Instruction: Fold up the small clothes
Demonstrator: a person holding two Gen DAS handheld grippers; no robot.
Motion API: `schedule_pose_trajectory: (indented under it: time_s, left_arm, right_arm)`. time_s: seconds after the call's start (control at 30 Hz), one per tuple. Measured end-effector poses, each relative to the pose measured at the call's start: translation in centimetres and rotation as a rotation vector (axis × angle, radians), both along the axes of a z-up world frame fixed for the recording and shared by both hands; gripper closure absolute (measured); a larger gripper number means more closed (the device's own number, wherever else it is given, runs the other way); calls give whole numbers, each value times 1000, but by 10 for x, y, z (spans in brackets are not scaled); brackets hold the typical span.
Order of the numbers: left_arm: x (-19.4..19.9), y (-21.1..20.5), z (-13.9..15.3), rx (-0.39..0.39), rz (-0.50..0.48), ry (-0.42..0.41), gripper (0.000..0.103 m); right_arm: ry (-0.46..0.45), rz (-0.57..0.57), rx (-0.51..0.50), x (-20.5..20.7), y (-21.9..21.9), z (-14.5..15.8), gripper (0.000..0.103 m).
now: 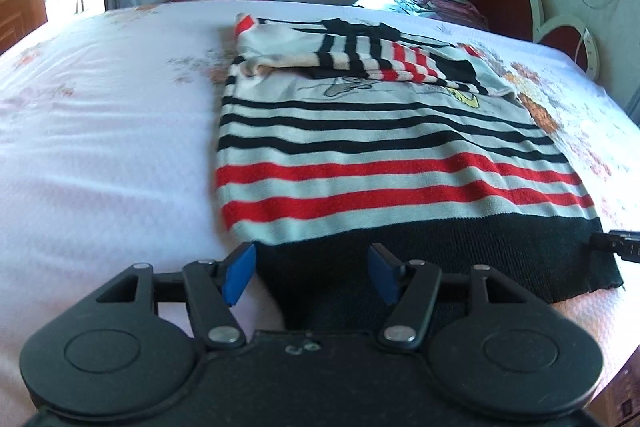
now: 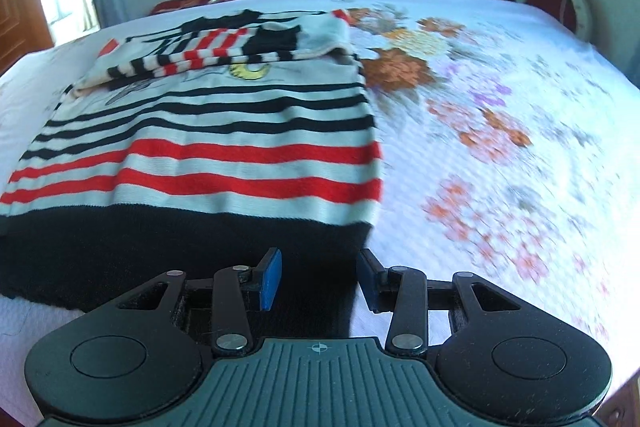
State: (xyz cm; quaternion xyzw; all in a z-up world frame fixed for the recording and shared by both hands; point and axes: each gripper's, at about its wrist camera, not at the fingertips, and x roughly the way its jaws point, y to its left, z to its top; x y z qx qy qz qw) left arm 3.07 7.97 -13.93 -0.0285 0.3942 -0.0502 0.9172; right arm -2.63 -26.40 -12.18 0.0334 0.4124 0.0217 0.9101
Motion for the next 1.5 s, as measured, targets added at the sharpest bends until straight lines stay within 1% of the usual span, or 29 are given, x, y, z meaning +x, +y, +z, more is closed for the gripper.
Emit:
schedule_pose_trajectory:
  time_s: [0.13, 0.27, 0.37, 0.47, 0.57, 0.6, 0.67, 0.7, 0.73, 0.77, 0.8, 0.87, 1.0, 1.1, 1.2, 1.37, 1.5]
  left_arm:
    - [-8, 19, -7, -27, 39, 31, 42]
    - [-14, 31, -15, -73, 52, 49, 43]
    - [-17, 30, -16, -91, 32, 54, 45]
    - [-16, 26, -18, -141, 0, 68, 47]
    - [-10, 18, -20, -185, -33, 84, 53]
    - [-8, 15, -21, -197, -37, 90, 53]
    - [-3, 10, -22, -209, -44, 95, 57]
    - [-1, 8, -22, -210, -50, 95, 64]
    - [1, 7, -22, -214, -54, 96, 69]
    - [4, 8, -23, -223, -55, 100, 81]
    - [7, 8, -24, -238, -58, 110, 89]
    - [11, 8, -24, -258, -61, 114, 92]
    - [16, 9, -13, -277, -64, 77, 93]
    - [24, 11, 3, -288, -62, 34, 93]
    - [38, 11, 21, -296, -62, -15, 93]
    - [73, 13, 47, -325, -41, -82, 93]
    - [109, 11, 57, -314, -19, -133, 93]
  right_arm:
    - [12, -33, 21, -8, -9, -1, 60]
    - [26, -61, 74, -15, -17, -4, 57]
    - [30, -60, 94, -19, -17, -5, 57]
    - [31, -50, 119, -20, -15, -5, 57]
    - [42, -54, 173, -16, -17, -6, 57]
    - [45, -53, 190, -15, -17, -7, 57]
    - [54, -49, 191, -11, -15, -6, 58]
    - [57, -47, 193, -10, -14, -6, 63]
    - [61, -42, 191, -9, -13, -7, 81]
    - [66, -32, 203, -8, -14, -7, 90]
    - [76, -25, 222, -6, -14, -7, 92]
    - [85, -11, 218, -3, -14, -6, 93]
    - [58, 9, 244, 2, -16, 3, 93]
    - [10, 31, 245, 8, -15, 17, 93]
    - [-39, 43, 255, 23, -16, 34, 93]
    - [-133, 57, 275, 65, -17, 63, 93]
    - [-193, 60, 270, 110, -18, 78, 94]
